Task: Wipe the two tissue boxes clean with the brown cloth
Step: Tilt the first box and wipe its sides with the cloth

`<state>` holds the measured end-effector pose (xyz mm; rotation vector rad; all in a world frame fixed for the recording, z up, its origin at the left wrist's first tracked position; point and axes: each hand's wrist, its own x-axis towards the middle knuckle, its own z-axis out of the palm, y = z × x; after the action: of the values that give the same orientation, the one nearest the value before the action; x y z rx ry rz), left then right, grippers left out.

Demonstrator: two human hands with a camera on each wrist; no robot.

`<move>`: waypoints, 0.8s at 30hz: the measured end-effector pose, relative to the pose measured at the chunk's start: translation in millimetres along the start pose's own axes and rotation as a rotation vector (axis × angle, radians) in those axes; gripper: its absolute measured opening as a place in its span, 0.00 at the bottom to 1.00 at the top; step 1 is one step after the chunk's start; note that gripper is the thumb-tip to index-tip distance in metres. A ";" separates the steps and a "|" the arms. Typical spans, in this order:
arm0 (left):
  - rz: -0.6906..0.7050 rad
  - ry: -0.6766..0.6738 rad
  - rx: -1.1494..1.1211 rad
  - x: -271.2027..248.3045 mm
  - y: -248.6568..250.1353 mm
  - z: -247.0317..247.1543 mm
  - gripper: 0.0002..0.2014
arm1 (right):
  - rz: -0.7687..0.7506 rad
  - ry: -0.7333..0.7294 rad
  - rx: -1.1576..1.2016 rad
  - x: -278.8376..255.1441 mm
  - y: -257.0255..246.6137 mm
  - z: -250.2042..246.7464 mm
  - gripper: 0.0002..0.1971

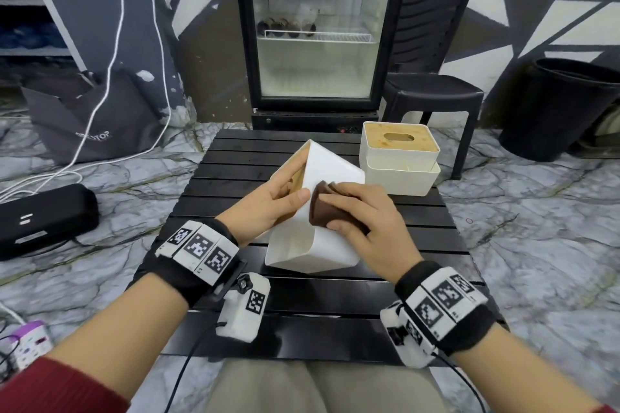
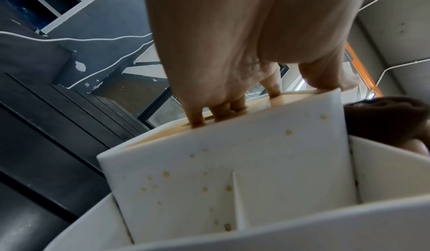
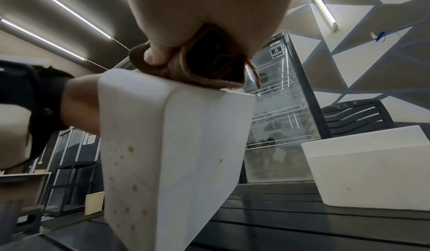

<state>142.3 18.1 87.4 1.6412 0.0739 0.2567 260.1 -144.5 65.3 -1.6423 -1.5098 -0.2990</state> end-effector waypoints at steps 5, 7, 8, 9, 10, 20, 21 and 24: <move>0.033 -0.038 -0.006 -2.2 -2.9 -0.1 0.31 | -0.057 0.018 -0.031 3.5 -6.6 8.2 0.17; 0.035 -0.051 -0.028 -3.5 -5.4 0.0 0.30 | -0.077 0.039 -0.040 6.0 -5.4 9.8 0.17; 0.029 -0.048 -0.035 -3.9 -6.5 0.2 0.30 | -0.082 0.049 -0.040 7.3 -4.6 10.4 0.16; 0.025 -0.047 -0.037 -4.2 -7.1 0.5 0.31 | -0.082 0.059 -0.036 8.7 -3.8 11.0 0.16; 0.023 -0.048 -0.030 -3.9 -8.0 0.1 0.32 | -0.078 0.068 -0.032 10.5 -2.8 11.4 0.16; 0.002 -0.051 0.014 -4.0 -14.1 -4.2 0.30 | -0.031 0.125 -0.053 26.8 6.2 12.9 0.17; 0.007 -0.057 0.014 -3.8 -13.6 -3.7 0.30 | -0.013 0.141 -0.051 29.1 6.3 13.0 0.17; 0.031 -0.079 0.023 -2.5 -12.0 -3.2 0.30 | 0.037 0.170 -0.036 35.9 6.2 12.5 0.17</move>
<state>140.5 21.8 75.5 1.6746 -0.0081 0.2154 269.7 -110.1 79.5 -1.6277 -1.3524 -0.4368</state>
